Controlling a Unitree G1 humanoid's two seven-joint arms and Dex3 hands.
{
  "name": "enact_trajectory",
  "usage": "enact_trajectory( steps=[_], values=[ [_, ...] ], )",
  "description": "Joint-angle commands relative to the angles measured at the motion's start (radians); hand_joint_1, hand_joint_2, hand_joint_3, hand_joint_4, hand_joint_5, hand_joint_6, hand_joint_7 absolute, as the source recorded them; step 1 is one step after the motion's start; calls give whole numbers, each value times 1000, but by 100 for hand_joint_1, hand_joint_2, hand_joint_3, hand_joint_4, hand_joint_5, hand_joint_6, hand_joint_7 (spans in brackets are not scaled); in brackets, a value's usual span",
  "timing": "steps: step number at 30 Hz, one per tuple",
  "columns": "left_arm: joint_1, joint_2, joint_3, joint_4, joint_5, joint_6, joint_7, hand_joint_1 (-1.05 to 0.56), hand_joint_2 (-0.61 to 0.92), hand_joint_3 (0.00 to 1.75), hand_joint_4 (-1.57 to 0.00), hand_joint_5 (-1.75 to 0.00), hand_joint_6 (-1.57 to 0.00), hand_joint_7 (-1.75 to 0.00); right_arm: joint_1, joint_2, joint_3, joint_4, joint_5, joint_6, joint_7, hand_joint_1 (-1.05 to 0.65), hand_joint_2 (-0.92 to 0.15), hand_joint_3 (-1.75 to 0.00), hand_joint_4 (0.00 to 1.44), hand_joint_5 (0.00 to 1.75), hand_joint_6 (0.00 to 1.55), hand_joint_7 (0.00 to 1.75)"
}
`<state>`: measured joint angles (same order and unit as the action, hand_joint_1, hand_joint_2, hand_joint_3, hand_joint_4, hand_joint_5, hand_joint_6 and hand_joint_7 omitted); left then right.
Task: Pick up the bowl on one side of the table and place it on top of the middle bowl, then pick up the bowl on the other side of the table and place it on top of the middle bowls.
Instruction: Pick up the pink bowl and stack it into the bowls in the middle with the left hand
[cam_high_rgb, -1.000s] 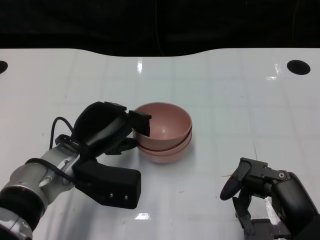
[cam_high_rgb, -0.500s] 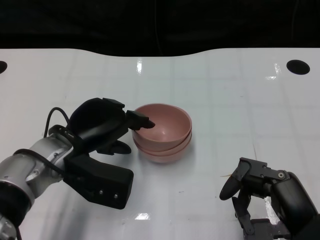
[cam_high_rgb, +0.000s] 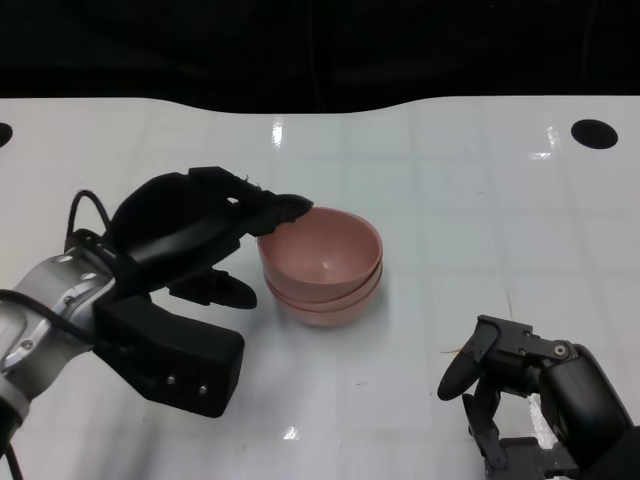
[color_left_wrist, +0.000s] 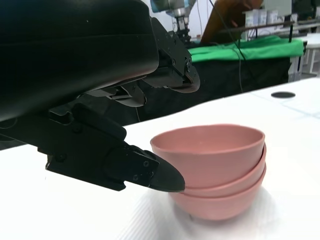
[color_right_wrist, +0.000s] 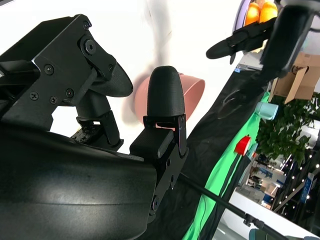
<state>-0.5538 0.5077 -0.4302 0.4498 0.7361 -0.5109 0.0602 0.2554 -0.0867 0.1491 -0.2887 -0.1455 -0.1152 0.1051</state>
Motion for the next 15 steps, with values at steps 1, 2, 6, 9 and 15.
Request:
enact_trajectory(
  steps=[1,2,6,9,15],
  values=[
    [38,29,39,-30,-42,0,-29,-69,92,14,-31,-20,-33,0,2,-6,-6,0,4,-3,-3,0,-32,-141,77,170,75,140],
    [50,31,51,-37,-57,-6,-29,-69,92,14,-32,-21,-33,0,2,-5,-5,-1,3,-1,-4,0,-32,-141,78,170,75,140],
    [87,30,92,-49,-116,-50,-17,-67,92,19,-36,-25,-37,-2,1,0,-7,4,13,-4,-5,1,-32,-141,78,169,75,140],
    [122,25,128,-65,-139,-64,2,-64,92,22,-41,-29,-41,-4,-1,-1,-6,3,10,-1,-5,1,-32,-142,78,168,75,140],
    [185,5,190,-96,-189,-81,12,-54,92,15,-51,-39,-53,-8,-2,-2,-7,3,7,1,-5,1,-33,-140,78,170,75,140]
  ],
)
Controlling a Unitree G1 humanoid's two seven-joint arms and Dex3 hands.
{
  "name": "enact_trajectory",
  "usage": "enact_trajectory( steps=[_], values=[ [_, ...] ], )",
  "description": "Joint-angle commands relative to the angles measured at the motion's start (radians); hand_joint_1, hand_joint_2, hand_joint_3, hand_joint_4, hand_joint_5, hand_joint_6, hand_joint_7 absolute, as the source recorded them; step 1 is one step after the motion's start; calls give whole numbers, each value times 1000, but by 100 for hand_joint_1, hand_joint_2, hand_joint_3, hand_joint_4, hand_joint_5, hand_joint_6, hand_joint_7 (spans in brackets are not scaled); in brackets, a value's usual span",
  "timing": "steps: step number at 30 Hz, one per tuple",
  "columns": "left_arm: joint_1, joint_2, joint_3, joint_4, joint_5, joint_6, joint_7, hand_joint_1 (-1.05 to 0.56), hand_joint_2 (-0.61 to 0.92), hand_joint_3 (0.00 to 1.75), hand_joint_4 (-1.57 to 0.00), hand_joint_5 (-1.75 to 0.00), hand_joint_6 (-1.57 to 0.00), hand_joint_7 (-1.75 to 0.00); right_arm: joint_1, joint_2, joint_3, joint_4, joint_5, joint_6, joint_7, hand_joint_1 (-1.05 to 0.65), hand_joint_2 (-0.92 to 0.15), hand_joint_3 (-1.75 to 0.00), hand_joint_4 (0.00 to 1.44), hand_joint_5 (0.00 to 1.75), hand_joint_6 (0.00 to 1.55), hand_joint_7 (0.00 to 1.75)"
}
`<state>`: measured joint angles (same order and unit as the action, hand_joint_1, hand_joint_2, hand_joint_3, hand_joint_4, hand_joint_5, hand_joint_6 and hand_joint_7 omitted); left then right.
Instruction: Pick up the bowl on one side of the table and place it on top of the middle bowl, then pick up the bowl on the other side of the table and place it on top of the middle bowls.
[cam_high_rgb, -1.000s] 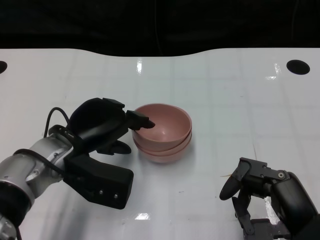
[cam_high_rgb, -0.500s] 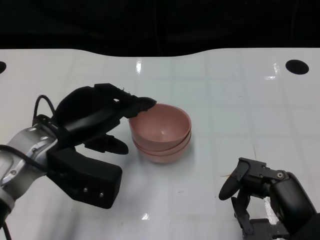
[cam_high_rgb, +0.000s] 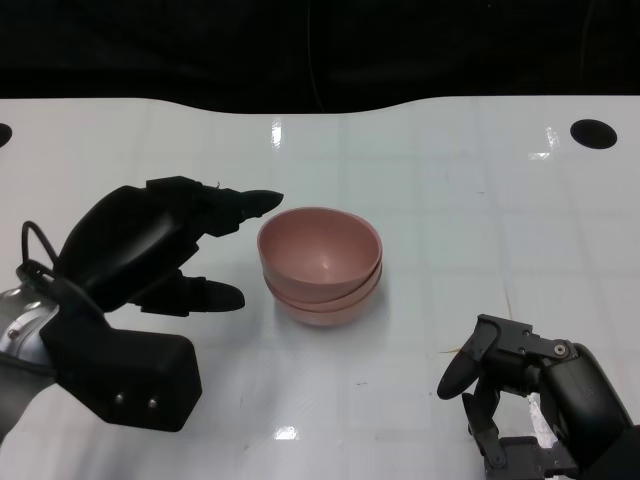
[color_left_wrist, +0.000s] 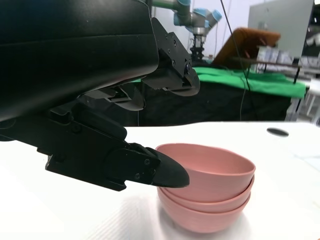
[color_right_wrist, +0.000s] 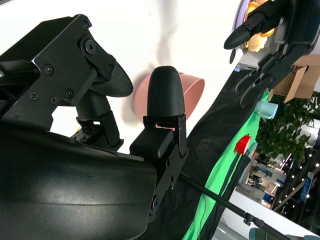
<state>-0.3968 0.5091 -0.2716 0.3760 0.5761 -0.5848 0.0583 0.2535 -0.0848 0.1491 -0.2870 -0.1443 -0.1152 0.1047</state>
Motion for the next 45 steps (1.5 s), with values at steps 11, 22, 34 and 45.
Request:
enact_trajectory(
  steps=[11,22,34,45],
  values=[
    [167,-67,145,-27,-231,-104,11,-28,92,16,-74,-65,-77,-15,-3,-4,-9,-1,0,11,-8,0,-33,-140,80,168,75,140],
    [298,-154,209,-165,-655,79,-249,-11,59,84,-79,-117,-91,-72,-9,-4,-10,5,0,7,-11,0,-32,-141,80,168,76,140],
    [475,-184,252,-411,-772,378,-355,-13,60,95,-70,-161,-74,-121,-14,-8,-16,17,2,-5,-9,-1,-32,-141,81,168,76,139],
    [558,-211,292,-622,-892,718,-376,-13,58,102,-75,-162,-82,-124,-14,-7,-16,9,6,5,-5,-1,-32,-141,80,168,76,139]
  ],
)
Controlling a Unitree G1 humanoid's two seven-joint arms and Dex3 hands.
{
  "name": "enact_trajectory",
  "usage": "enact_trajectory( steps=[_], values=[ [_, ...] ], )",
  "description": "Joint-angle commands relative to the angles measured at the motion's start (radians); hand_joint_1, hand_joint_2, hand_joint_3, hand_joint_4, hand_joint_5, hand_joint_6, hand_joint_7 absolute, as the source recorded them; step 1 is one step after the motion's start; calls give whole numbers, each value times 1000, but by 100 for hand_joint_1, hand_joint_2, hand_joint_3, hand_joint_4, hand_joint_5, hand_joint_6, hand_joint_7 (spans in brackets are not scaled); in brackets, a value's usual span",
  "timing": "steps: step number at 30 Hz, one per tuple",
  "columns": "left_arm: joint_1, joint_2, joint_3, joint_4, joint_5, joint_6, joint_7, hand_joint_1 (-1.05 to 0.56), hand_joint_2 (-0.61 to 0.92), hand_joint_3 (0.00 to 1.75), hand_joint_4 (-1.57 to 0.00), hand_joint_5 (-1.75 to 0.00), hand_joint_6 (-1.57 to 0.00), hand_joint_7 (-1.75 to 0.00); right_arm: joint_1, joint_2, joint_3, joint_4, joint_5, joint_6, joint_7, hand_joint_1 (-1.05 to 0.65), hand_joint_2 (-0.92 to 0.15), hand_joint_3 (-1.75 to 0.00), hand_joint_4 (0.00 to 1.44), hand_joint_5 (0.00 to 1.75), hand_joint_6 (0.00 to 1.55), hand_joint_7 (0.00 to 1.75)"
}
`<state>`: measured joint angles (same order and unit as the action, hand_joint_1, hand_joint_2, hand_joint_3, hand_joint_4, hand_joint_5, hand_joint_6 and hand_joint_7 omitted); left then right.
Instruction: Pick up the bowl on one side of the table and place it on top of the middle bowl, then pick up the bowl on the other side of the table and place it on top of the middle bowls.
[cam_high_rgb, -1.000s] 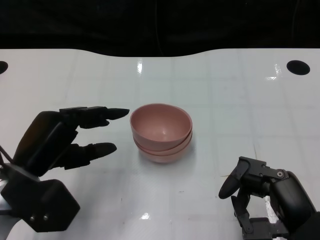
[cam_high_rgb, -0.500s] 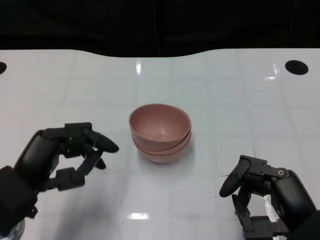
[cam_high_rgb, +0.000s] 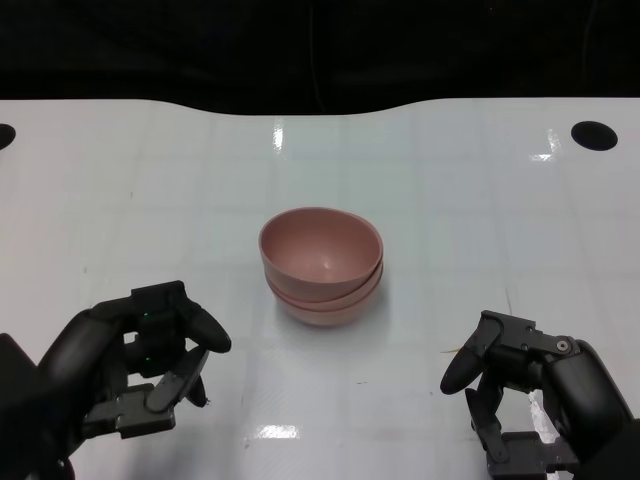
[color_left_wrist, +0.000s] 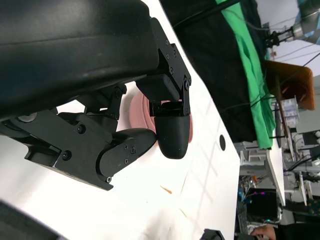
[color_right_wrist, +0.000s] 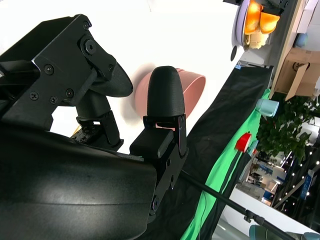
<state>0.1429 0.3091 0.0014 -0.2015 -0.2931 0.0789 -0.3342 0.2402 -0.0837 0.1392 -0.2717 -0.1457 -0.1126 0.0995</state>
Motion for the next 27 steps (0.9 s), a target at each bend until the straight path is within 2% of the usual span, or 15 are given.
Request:
enact_trajectory(
  steps=[1,4,9,12,18,27],
  values=[
    [22,-19,23,-53,-23,60,20,-13,58,106,-76,-163,-81,-127,1,-8,-7,-8,8,3,1,-1,-32,-141,80,168,76,140],
    [21,-48,38,-48,-31,69,26,-13,55,111,-79,-166,-81,-133,3,-9,-7,-10,11,0,4,-1,-32,-141,80,168,76,140],
    [11,-109,53,-22,-12,70,71,-17,58,101,-79,-173,-76,-148,5,-14,-13,-7,12,-4,10,0,-32,-142,80,168,76,140],
    [6,-133,55,-9,27,46,105,-18,50,110,-80,-174,-75,-154,4,-13,-16,-7,14,-4,11,0,-32,-142,80,167,76,139],
    [-1,-153,65,11,61,29,123,-15,41,126,-79,-175,-71,-161,2,-14,-16,0,3,-7,9,1,-32,-141,80,168,76,138],
    [-10,-167,97,-17,-7,155,116,-16,37,129,-79,-175,-74,-160,-1,-12,-16,3,11,-4,17,0,-33,-140,80,169,76,138]
  ],
)
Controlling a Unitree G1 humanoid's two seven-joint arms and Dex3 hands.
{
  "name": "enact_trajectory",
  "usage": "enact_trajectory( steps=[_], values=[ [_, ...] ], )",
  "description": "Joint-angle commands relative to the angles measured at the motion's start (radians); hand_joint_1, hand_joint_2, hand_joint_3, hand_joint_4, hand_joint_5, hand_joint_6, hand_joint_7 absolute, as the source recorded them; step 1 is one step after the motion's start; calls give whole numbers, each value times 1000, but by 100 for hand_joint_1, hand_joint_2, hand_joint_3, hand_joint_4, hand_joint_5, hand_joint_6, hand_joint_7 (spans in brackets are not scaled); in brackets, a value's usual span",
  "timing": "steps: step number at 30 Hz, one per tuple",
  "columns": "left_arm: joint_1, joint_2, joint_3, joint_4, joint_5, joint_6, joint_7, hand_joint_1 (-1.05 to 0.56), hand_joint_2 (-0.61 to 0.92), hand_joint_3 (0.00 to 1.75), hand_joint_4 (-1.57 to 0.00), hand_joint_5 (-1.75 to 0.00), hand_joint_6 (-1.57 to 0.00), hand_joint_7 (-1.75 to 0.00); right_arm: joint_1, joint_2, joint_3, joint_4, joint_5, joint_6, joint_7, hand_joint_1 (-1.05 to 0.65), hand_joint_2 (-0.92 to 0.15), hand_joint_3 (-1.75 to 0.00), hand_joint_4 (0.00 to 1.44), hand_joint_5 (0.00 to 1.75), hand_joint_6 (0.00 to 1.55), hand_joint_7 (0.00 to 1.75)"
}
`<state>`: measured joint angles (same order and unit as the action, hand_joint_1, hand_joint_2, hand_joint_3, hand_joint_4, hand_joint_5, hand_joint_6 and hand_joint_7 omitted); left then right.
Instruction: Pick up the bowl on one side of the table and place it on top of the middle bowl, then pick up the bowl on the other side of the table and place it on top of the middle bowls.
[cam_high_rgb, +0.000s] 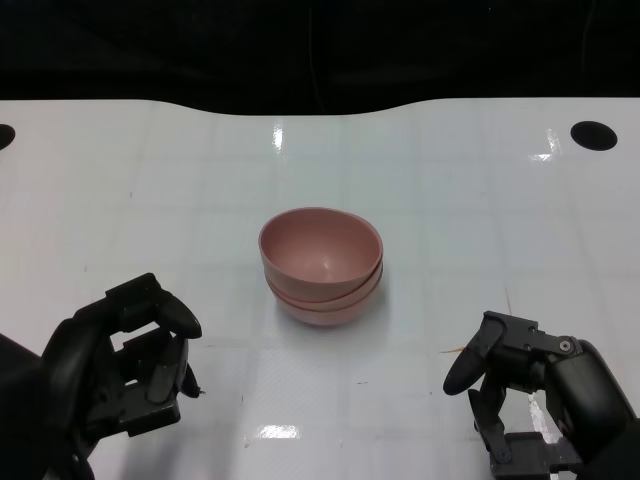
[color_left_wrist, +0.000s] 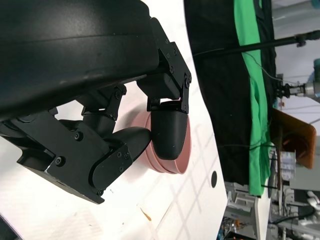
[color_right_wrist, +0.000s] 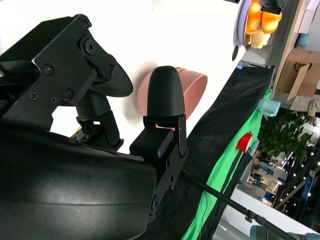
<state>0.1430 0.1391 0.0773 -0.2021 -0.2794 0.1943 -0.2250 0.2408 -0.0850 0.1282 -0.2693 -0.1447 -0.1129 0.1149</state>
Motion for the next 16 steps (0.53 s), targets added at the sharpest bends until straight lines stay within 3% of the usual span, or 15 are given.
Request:
enact_trajectory(
  steps=[1,5,9,13,16],
  values=[
    [-12,2,25,-22,-27,59,12,-14,38,127,-78,-174,-76,-157,-2,-10,-6,0,10,-2,2,0,-33,-141,80,169,76,139],
    [-15,-4,32,-34,-28,89,22,-7,40,125,-78,-168,-80,-150,-5,-12,-8,10,9,-9,1,0,-32,-141,80,168,76,139],
    [-15,-6,32,-35,-23,84,17,-9,34,143,-81,-166,-84,-142,-5,-11,-10,10,12,-6,3,-1,-32,-142,80,168,76,139],
    [-18,-4,33,-37,-19,91,20,-9,39,131,-81,-163,-85,-138,-7,-10,-9,10,9,-3,2,-1,-32,-141,80,169,76,139],
    [-23,-1,34,-25,-8,81,18,-7,40,132,-81,-167,-86,-139,-9,-10,-10,20,5,-19,-3,-1,-32,-141,80,169,76,139]
  ],
)
